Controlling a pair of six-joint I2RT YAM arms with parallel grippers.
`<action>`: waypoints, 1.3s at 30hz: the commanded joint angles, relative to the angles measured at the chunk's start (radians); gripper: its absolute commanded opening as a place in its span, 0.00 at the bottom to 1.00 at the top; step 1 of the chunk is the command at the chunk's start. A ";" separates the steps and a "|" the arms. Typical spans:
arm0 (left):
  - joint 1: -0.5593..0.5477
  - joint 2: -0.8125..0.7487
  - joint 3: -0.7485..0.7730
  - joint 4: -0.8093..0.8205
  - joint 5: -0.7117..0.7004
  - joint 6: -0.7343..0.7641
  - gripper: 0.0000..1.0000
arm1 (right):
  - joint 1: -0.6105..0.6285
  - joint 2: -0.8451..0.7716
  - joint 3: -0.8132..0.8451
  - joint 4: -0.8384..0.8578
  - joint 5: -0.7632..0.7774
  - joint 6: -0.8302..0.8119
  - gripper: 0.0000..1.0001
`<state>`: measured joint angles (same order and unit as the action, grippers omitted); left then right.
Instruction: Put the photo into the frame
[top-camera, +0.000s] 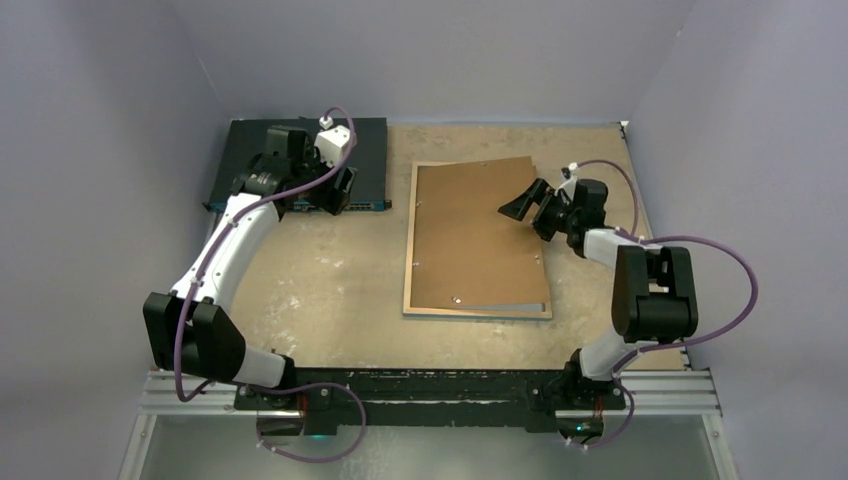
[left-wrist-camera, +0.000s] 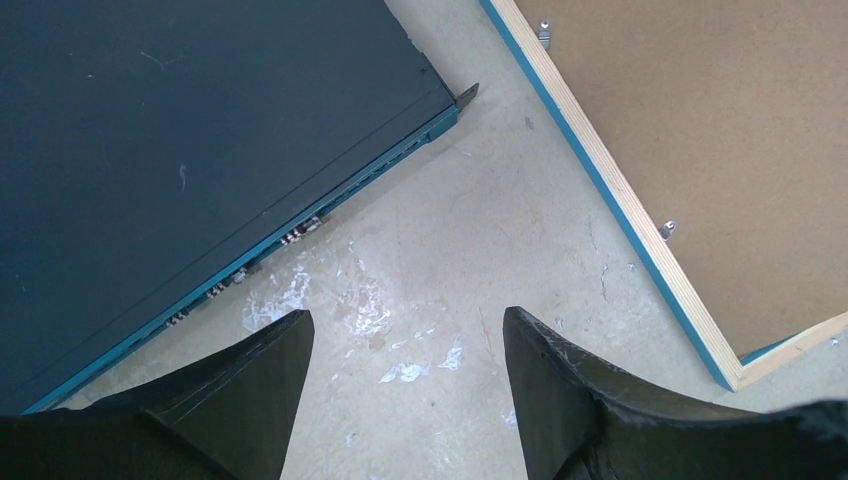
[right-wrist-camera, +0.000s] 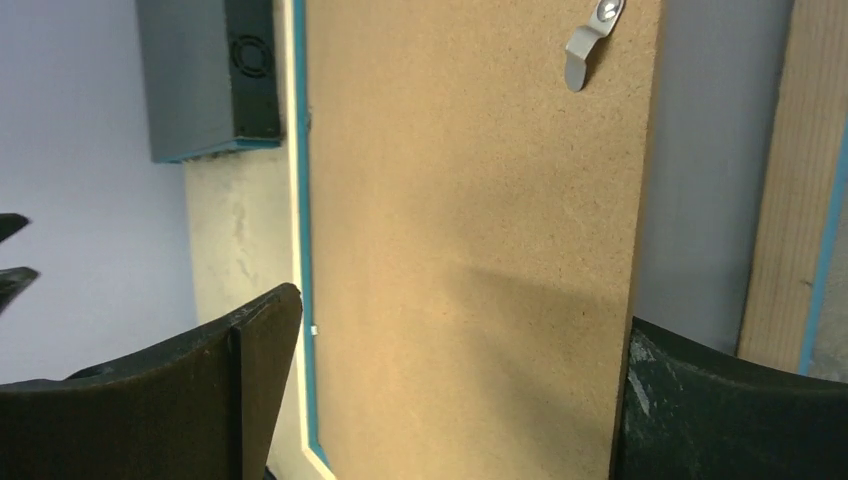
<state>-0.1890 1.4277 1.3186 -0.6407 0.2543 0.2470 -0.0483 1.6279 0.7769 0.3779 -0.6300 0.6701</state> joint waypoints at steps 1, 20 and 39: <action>0.005 -0.008 -0.007 0.030 0.013 0.011 0.68 | 0.024 -0.056 0.038 -0.081 0.072 -0.096 0.99; 0.005 -0.014 -0.007 0.026 0.014 0.012 0.68 | 0.167 -0.067 0.202 -0.387 0.469 -0.307 0.98; 0.004 -0.016 -0.009 0.023 0.034 0.009 0.68 | 0.201 -0.090 0.290 -0.499 0.595 -0.386 0.99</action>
<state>-0.1890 1.4277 1.3106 -0.6373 0.2638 0.2512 0.1452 1.5650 1.0412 -0.1154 -0.0425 0.2951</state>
